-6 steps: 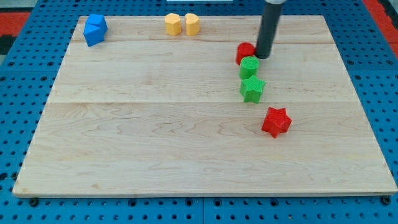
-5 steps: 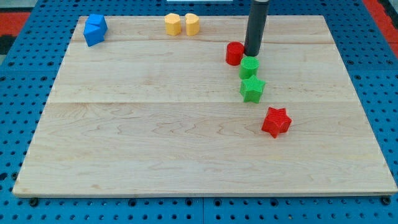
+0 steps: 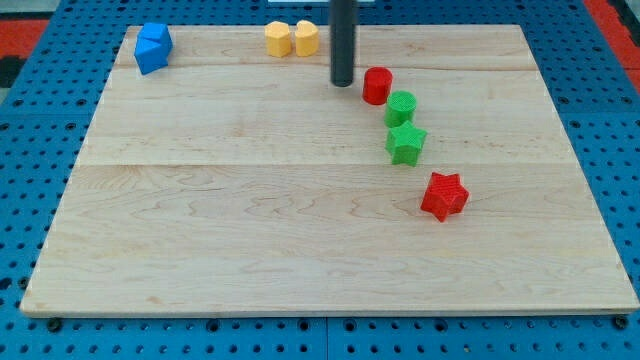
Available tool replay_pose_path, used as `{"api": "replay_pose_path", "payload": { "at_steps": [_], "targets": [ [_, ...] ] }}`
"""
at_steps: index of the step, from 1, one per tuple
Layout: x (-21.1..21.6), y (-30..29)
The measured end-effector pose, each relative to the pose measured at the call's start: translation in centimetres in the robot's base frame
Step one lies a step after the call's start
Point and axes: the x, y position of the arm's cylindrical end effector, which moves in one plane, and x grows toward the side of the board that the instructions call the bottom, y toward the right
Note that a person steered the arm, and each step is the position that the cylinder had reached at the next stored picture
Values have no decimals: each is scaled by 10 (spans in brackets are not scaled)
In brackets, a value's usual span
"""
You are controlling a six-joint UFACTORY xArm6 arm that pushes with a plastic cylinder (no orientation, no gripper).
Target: Slightly push the red circle to the right side of the board
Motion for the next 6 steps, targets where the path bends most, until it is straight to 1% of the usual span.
{"api": "replay_pose_path", "payload": {
  "at_steps": [2, 3, 4, 5, 6],
  "targets": [
    [-1, 3],
    [-6, 29],
    [-12, -4],
    [8, -108],
    [15, -250]
  ]
}}
